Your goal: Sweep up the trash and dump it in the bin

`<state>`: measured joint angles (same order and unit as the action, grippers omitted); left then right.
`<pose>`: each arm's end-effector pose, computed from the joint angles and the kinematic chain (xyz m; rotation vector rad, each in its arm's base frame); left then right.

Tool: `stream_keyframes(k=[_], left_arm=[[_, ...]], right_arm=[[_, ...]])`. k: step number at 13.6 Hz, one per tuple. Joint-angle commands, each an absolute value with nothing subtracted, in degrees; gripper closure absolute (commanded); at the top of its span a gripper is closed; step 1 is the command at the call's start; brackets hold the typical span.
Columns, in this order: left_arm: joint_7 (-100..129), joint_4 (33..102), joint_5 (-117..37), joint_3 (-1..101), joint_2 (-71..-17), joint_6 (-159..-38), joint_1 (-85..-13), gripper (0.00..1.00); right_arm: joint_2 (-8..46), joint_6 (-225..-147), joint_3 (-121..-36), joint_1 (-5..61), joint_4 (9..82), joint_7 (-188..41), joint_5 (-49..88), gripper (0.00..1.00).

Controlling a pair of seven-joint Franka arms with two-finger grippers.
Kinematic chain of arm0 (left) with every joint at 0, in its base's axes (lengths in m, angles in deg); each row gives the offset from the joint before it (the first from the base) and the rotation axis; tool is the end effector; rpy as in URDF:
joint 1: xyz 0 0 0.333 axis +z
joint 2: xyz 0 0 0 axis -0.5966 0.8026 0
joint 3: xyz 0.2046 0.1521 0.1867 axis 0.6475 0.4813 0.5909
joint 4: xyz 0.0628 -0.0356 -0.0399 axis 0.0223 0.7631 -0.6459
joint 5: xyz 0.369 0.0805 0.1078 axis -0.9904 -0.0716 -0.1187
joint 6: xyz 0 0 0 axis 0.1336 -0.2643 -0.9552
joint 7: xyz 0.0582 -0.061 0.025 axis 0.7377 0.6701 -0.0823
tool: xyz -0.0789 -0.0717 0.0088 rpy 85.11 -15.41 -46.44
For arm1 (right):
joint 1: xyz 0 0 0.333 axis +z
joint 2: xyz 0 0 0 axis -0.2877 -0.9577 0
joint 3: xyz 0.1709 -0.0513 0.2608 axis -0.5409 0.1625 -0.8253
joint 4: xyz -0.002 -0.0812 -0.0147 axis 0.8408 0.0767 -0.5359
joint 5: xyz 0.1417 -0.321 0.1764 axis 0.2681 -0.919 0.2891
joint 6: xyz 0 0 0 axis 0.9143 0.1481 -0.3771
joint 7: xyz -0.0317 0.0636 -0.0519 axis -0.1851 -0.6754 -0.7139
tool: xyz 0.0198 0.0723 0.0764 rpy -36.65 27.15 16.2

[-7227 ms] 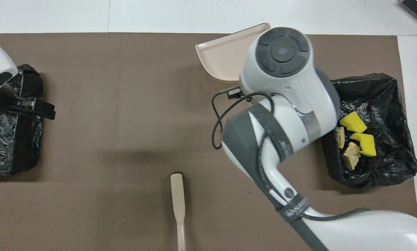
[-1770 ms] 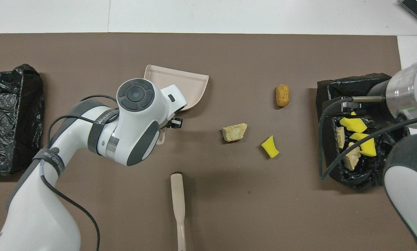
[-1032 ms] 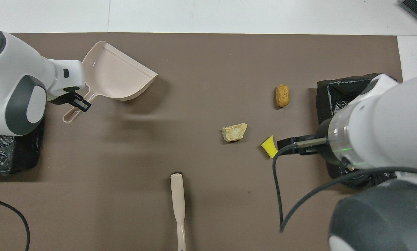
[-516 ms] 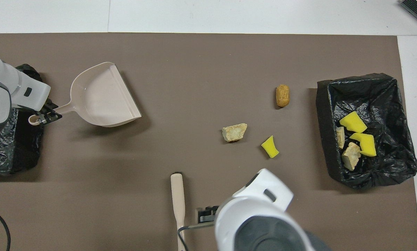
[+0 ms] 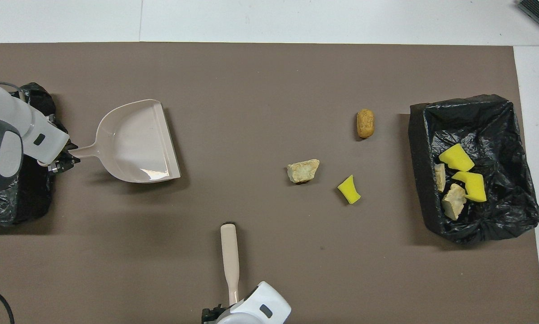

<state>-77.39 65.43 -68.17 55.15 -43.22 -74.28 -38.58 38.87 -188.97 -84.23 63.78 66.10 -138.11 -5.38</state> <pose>0.5981 0.0024 0.4103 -2.4466 1.9654 0.1301 0.2588 0.4540 0.4312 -3.0931 -0.0194 0.0739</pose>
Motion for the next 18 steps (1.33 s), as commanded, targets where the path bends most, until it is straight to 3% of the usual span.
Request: stream_keyframes(k=[1, 4, 8, 10, 12, 13, 18], left_arm=[[-78.20, 68.18, -68.88, 55.39, -45.61, -76.43, -38.82, 1.00], [-78.12, 68.18, -68.96, 55.39, -45.61, -76.70, -38.82, 1.00], [-77.85, 68.27, -68.96, 55.39, -45.43, -77.31, -39.00, 1.00], [-77.85, 68.27, -68.96, 55.39, -45.43, -77.31, -39.08, 1.00], [-77.76, 68.35, -68.88, 55.30, -45.43, -77.49, -39.17, 1.00], [-77.68, 68.27, -68.88, 55.30, -45.43, -77.49, -39.17, 1.00], [-77.68, 68.27, -68.88, 55.21, -45.26, -78.71, -39.70, 1.00]], right_arm=[[33.61, -195.41, -83.75, 67.08, 67.69, -141.14, -5.31, 0.00], [33.68, -201.84, -83.75, 68.66, 73.50, -141.24, -5.40, 0.00], [33.94, -202.29, -83.75, 68.84, 74.65, -140.80, -5.40, 0.18], [33.86, -202.38, -83.75, 68.84, 74.57, -140.80, -5.40, 0.40], [33.68, -202.38, -83.75, 68.75, 74.39, -140.62, -5.40, 0.87], [33.33, -202.38, -83.66, 68.67, 74.04, -140.71, -5.40, 1.00], [34.03, -202.38, -83.22, 64.82, 73.60, -141.15, -5.40, 1.00]])
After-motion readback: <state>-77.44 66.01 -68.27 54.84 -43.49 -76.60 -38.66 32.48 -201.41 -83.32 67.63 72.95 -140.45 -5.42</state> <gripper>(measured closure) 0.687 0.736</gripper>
